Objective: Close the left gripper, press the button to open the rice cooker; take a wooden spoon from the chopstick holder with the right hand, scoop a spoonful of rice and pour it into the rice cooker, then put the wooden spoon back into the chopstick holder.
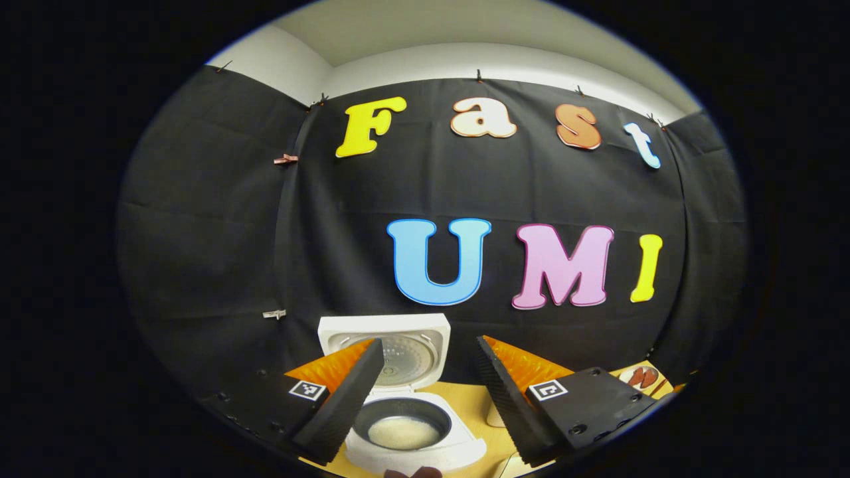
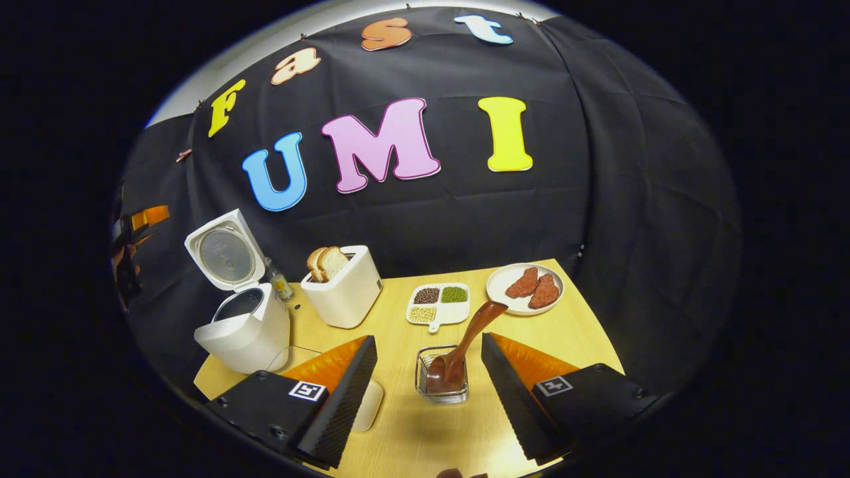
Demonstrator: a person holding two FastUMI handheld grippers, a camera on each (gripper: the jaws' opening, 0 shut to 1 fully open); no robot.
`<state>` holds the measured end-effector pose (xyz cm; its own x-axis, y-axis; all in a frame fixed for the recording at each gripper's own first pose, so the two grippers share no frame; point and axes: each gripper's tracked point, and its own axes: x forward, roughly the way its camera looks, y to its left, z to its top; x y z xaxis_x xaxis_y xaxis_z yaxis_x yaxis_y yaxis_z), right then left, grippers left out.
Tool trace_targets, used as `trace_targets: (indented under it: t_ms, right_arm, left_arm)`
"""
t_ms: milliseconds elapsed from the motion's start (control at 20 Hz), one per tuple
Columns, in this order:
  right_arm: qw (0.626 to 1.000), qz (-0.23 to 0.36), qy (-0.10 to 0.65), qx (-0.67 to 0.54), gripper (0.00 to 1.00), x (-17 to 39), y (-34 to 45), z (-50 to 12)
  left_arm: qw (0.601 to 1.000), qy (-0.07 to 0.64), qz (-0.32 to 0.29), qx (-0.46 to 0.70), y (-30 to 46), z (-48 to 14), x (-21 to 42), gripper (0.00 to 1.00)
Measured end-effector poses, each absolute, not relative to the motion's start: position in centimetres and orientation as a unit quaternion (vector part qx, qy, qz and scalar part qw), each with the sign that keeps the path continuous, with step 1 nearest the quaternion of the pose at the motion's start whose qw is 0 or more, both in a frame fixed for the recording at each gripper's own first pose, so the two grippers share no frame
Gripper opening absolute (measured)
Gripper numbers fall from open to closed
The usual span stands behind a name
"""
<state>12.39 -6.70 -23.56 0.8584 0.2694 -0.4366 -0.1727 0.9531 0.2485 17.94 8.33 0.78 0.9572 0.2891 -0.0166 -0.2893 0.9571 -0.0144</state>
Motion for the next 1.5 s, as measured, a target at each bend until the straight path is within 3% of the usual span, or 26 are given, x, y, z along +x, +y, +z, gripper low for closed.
trace_targets:
  t_ms: [450, 950, 1250, 1500]
  right_arm:
    - [0.962, 0.112, 0.236, 0.075, 0.98, 9.9, -8.1, -22.1]
    - [0.963, 0.079, 0.252, 0.045, 0.99, 6.5, -10.0, -21.7]
    - [0.960, 0.074, 0.267, 0.038, 0.99, 5.0, -9.5, -22.0]
    - [0.961, 0.085, 0.258, 0.044, 0.99, 5.2, -8.3, -21.3]
  left_arm:
    - [0.985, -0.020, 0.168, 0.033, 14.3, 5.4, 27.2, 0.95]
    - [0.982, 0.037, 0.183, 0.020, 21.4, -3.6, 36.6, 0.95]
    - [0.977, 0.062, 0.204, 0.012, 23.3, -6.4, 38.0, 1.00]
    - [0.973, 0.095, 0.208, -0.012, 21.0, -7.5, 34.6, 1.00]
